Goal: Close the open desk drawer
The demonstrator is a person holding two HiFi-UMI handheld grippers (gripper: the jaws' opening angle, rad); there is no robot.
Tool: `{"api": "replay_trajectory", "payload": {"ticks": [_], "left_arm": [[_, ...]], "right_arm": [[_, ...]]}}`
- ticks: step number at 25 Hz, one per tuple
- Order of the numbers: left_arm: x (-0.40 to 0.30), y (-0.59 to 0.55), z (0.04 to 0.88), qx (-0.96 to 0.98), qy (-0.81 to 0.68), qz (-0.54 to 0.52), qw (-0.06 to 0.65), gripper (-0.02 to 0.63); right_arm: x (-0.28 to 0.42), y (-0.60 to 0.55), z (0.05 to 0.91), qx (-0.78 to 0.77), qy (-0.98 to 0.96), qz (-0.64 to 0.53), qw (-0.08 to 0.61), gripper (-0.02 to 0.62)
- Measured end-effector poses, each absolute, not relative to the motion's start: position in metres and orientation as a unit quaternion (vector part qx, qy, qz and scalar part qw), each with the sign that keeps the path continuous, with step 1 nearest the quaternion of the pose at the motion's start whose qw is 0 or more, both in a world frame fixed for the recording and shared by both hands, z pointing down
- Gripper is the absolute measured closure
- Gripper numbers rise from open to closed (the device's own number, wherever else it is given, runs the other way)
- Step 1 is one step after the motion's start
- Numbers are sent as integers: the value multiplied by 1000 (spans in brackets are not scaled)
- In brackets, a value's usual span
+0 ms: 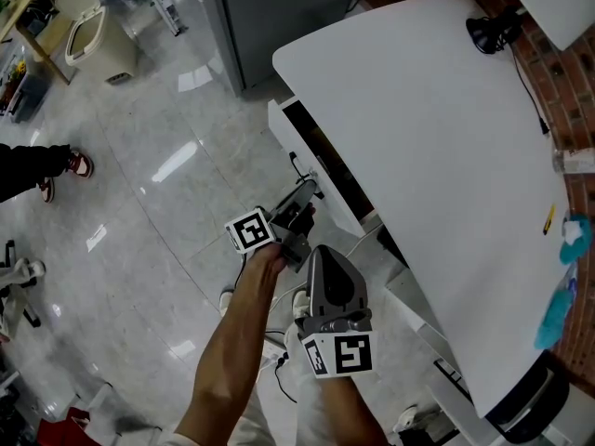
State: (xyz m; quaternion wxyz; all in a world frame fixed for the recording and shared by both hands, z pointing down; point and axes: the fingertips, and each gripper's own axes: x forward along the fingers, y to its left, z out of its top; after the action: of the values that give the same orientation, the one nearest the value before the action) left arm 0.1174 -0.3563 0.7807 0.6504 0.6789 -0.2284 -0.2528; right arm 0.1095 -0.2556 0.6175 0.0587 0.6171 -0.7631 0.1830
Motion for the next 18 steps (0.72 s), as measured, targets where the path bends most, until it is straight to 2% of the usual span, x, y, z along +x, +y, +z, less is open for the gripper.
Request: {"api": "replay_trajectory", "payload": {"ticks": [8, 18], "left_arm": [[133, -369, 779, 709, -228, -234, 625, 581], [154, -380, 780, 703, -232, -233, 631, 581]], "right_arm": [[116, -255, 618, 619, -762, 183, 57, 584], [121, -254, 619, 617, -762, 186, 58, 584]]}}
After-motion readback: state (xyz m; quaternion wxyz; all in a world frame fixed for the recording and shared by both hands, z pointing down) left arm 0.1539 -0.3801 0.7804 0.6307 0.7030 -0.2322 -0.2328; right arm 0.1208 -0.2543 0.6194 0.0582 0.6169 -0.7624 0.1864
